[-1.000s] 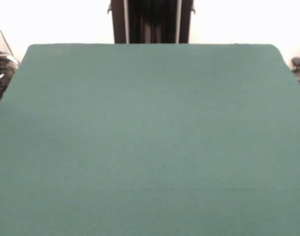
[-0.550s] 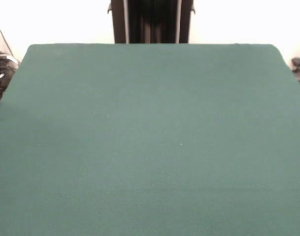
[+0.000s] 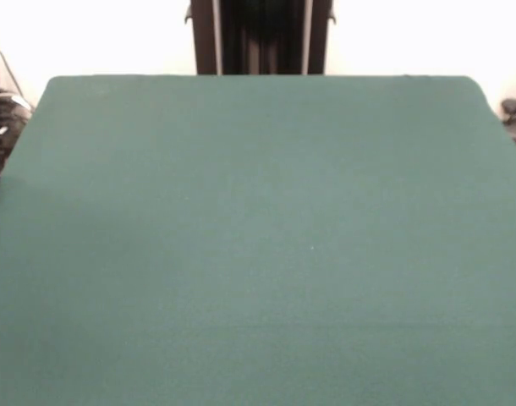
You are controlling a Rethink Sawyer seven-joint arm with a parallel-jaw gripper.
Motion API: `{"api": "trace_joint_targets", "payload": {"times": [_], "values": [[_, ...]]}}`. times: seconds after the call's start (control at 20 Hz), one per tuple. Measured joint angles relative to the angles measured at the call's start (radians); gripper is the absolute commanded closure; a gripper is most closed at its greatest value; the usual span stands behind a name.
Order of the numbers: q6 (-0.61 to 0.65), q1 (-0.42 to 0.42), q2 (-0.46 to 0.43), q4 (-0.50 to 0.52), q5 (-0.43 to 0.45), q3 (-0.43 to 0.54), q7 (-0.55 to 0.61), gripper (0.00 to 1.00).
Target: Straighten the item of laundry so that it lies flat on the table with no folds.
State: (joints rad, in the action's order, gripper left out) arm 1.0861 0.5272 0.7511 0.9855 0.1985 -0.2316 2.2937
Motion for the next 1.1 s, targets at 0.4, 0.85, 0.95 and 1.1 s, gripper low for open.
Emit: {"api": "trace_joint_targets", "payload": {"times": [0.4,0.85,0.95,1.1], "values": [[0.000,-0.036,0.000,0.010,-0.012,-0.020,0.048,1.00],[0.000,-0.070,0.000,0.044,-0.053,-0.020,0.078,1.00],[-0.002,-0.081,0.001,0.057,-0.059,-0.022,0.088,1.00],[-0.011,-0.098,0.001,0.074,-0.062,-0.028,0.103,1.00]]}}
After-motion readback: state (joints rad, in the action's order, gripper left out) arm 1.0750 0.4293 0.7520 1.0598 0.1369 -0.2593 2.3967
